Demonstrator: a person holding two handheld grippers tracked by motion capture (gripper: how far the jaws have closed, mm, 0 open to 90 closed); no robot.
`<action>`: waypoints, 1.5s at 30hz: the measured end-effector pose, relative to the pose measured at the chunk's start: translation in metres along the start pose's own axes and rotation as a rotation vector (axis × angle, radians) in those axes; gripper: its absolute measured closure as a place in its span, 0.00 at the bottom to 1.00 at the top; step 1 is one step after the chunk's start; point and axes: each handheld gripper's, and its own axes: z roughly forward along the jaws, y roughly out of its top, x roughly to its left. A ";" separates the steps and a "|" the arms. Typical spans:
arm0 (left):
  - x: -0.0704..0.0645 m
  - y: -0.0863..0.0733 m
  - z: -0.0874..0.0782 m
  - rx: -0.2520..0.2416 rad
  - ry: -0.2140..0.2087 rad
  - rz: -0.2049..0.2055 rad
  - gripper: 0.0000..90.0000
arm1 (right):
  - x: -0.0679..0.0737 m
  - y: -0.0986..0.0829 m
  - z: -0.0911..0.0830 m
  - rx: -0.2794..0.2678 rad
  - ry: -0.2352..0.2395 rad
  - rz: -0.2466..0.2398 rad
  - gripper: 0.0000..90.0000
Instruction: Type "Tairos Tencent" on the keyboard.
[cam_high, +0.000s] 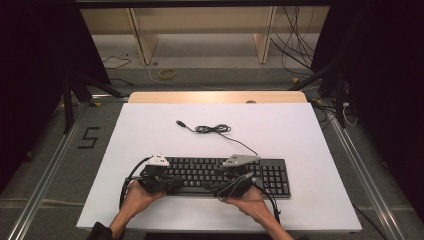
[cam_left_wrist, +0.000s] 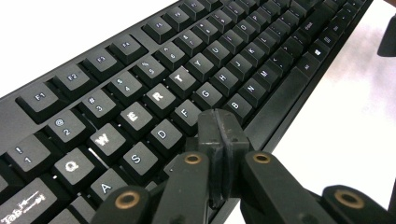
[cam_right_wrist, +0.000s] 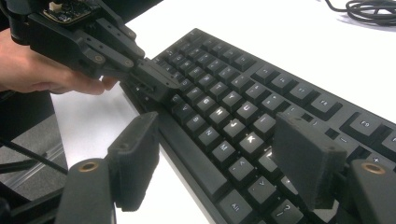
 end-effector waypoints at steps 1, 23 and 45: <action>0.000 0.000 0.000 0.001 0.000 0.000 0.99 | 0.000 0.000 0.000 -0.002 -0.001 0.000 0.36; 0.000 0.000 0.005 0.023 0.003 -0.005 0.99 | 0.000 -0.003 -0.004 0.003 0.000 0.001 0.37; 0.003 0.001 -0.004 -0.031 0.004 -0.038 0.91 | -0.001 -0.004 -0.006 -0.004 0.000 0.004 0.37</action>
